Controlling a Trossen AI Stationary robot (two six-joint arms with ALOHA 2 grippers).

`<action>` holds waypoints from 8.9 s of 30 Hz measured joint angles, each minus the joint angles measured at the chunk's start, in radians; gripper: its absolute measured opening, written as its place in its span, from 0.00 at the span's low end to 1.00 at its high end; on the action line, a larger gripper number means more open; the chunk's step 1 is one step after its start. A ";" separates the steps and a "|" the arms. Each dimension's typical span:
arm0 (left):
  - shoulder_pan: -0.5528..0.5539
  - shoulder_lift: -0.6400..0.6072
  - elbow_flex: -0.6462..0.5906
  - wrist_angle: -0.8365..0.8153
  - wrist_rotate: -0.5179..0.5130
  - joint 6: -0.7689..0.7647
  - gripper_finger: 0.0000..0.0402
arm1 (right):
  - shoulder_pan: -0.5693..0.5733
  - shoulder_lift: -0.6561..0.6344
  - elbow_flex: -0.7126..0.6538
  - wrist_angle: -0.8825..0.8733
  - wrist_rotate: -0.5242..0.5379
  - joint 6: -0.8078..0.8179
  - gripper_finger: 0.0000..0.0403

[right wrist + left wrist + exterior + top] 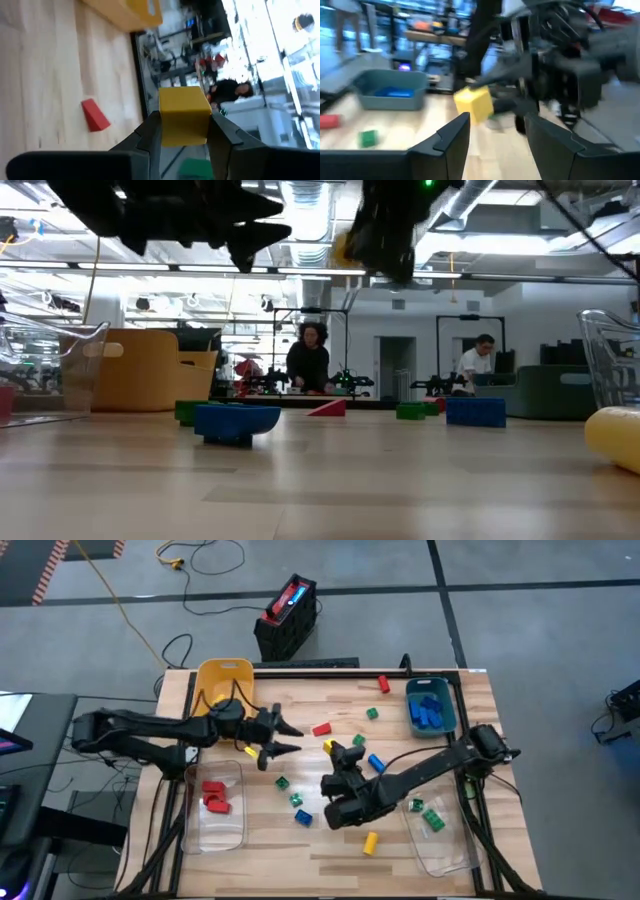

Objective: Sort blocks
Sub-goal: Put the yellow wooden block into the yellow bin

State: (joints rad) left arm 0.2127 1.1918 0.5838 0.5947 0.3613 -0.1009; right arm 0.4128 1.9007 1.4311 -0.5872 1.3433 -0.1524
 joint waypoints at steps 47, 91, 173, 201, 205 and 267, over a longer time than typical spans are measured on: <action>-0.056 0.263 0.106 0.389 0.326 -0.208 0.42 | 0.057 -0.048 0.002 0.658 -0.116 -0.766 0.30; 0.082 -0.184 0.024 -0.550 -0.877 0.025 0.32 | -0.041 -0.240 -0.186 -0.377 -0.184 0.595 0.66; -0.600 0.086 0.259 -0.874 -0.768 0.074 0.40 | 0.244 -0.177 -0.106 -0.049 -1.049 0.569 0.66; -0.596 0.086 0.259 -0.894 -0.797 0.051 0.40 | 0.257 0.182 0.216 -0.569 -1.218 0.212 0.69; -0.596 0.086 0.259 -0.895 -0.797 0.051 0.40 | 0.257 0.200 0.216 -0.550 -1.214 0.144 0.69; -0.599 0.086 0.108 -0.326 -0.897 0.025 0.59 | -0.036 0.113 0.215 -0.145 -0.610 0.245 0.29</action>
State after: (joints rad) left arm -0.3862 1.2774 0.6922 0.2690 -0.5360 -0.0761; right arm 0.3769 2.0136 1.6463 -0.7325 0.7331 0.0926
